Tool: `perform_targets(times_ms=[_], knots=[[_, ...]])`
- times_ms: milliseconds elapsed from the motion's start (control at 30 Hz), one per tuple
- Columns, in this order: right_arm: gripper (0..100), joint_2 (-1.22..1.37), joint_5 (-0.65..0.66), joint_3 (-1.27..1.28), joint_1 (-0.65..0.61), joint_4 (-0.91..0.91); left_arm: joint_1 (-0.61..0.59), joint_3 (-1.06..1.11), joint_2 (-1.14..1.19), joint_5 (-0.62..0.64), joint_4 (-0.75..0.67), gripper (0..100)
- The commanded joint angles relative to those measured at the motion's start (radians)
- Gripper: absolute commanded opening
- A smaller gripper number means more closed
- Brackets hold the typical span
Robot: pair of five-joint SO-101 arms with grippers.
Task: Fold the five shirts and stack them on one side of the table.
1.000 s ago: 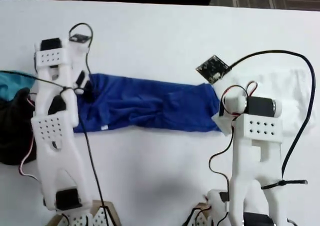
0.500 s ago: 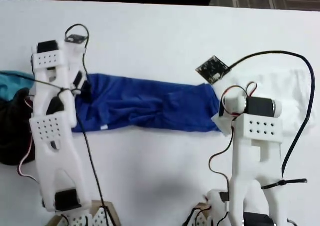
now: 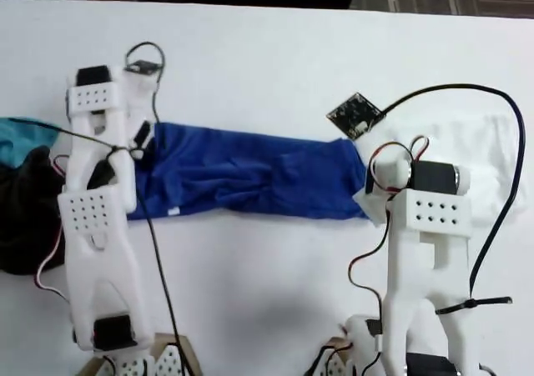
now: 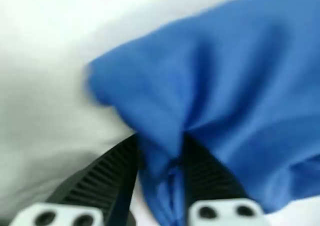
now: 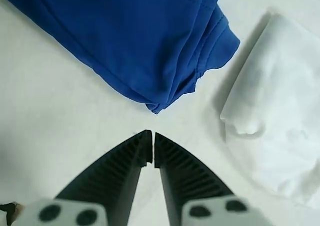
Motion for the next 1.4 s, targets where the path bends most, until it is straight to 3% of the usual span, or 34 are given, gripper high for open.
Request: perform_targets(times_ms=[0, 333, 533, 933, 1067, 1367], knots=[[2.2, -0.058, 0.002, -0.006, 0.01, 0.005, -0.009, 0.019, 0.002, -0.017, 0.009, 2], [2.2, -0.194, 0.002, 0.097, 0.021, -0.018, -0.008, 0.016, -0.279, -0.008, 0.015, 3], [2.2, -0.269, 0.008, 0.311, 0.229, -0.194, 0.025, 0.081, -0.502, -0.009, 0.017, 2], [2.2, -0.378, 0.0, 0.77, 0.463, -0.561, 0.414, 0.367, -0.729, -0.011, 0.012, 3], [2.2, -0.433, 0.002, 0.936, 0.47, -0.696, 0.555, 0.369, -0.729, -0.017, 0.006, 3], [2.2, -0.581, 0.0, 0.994, 0.47, -0.68, 0.789, 0.203, -0.718, -0.057, -0.074, 3]])
